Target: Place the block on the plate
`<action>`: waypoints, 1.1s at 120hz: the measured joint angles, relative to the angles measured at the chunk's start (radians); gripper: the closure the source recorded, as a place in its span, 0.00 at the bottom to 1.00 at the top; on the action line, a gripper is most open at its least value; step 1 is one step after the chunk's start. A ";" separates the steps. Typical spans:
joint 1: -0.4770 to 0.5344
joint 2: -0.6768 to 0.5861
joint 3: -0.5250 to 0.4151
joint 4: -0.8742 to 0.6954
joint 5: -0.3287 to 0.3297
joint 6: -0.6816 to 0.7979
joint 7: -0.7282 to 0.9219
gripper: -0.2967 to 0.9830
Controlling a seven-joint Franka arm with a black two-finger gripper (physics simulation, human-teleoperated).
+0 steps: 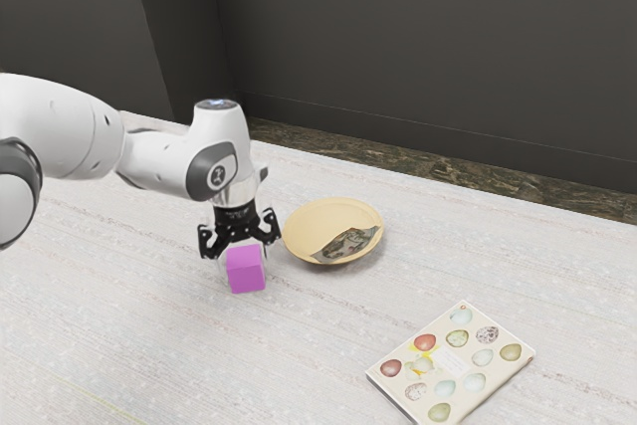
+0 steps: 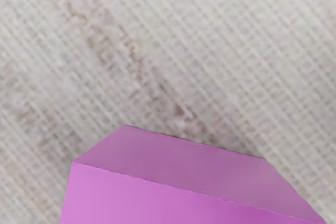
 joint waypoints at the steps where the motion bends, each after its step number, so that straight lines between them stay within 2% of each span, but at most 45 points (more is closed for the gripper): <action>1: 0.000 0.000 0.000 0.000 0.000 0.000 0.000 0.23; 72: 0.001 0.025 -0.009 -0.002 -0.007 0.017 -0.004 0.23; 108: 0.000 0.026 -0.009 -0.002 -0.017 0.018 -0.005 0.35; 132: -0.001 0.026 -0.009 -0.002 -0.018 0.018 -0.006 0.36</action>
